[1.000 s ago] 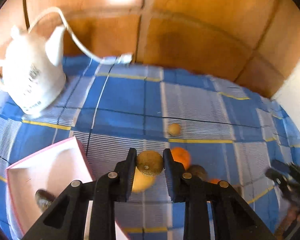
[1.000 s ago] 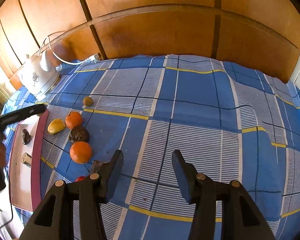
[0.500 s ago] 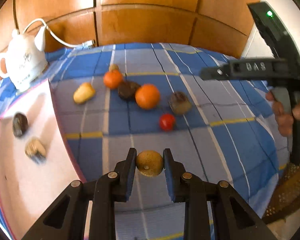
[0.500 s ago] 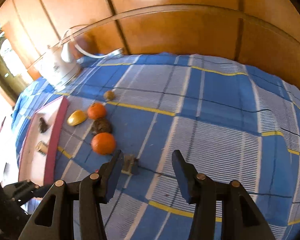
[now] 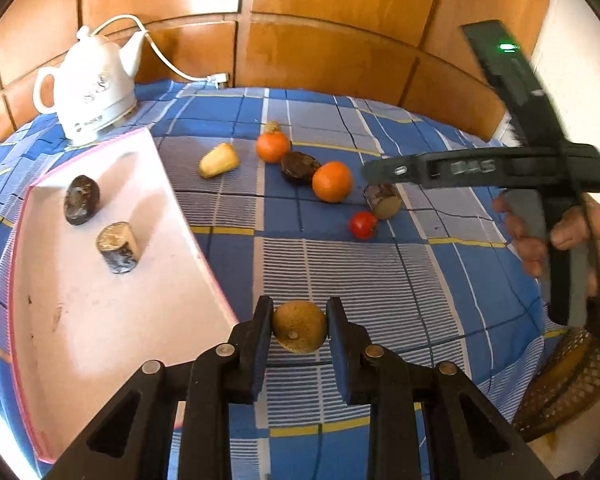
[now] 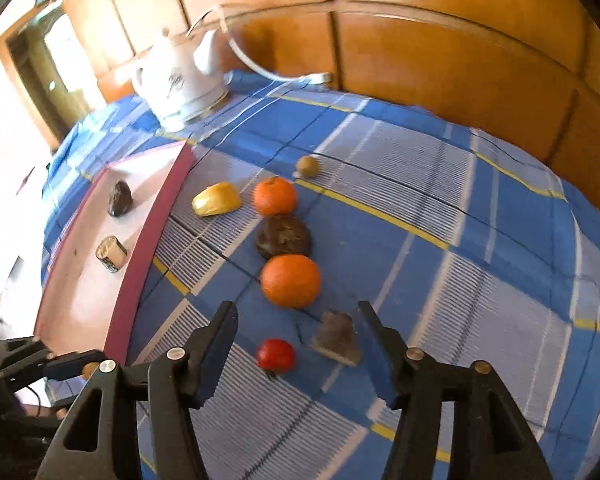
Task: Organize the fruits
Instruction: 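Carry the kiwi toward the tray with the left tool while right tool grasps a mandarin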
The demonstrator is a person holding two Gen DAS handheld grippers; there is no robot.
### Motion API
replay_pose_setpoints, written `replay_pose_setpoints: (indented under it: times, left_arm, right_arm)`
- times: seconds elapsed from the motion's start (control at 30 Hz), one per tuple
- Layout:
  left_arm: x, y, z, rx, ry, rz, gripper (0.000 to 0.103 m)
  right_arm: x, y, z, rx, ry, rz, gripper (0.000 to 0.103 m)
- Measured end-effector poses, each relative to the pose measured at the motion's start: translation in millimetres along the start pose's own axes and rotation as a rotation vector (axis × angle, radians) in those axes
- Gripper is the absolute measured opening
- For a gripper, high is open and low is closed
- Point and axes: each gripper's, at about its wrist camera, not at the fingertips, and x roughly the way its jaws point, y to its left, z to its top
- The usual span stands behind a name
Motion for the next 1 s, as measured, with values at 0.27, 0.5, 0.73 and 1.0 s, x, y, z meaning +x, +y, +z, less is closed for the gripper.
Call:
replay_pose_setpoints:
  times: [0.27, 0.5, 0.73, 1.0]
  left_arm:
    - [-17.6, 24.0, -4.3, -0.062, -0.026, 0.017, 0.027]
    - [-28.4, 52.5, -8.5, -0.143, -0.046, 0.055, 0.027]
    - [-46.0, 95.6, -20.2, -0.255, -0.073, 0.124, 0.027]
    - [-68.2, 143.9, -33.5, -0.388, -0.112, 0.204, 0.028]
  right_arm:
    - [55.4, 17.8, 20.4, -0.094, 0.132, -0.117, 0.06]
    - [43.4, 29.0, 17.3, -0.104, 0.094, -0.133, 0.04]
    - [-3.2, 65.3, -9.2, -0.161, 0.036, 0.024, 0.04]
    - [14.6, 86.7, -56.4, -0.17, 0.107, 0.072, 0.04]
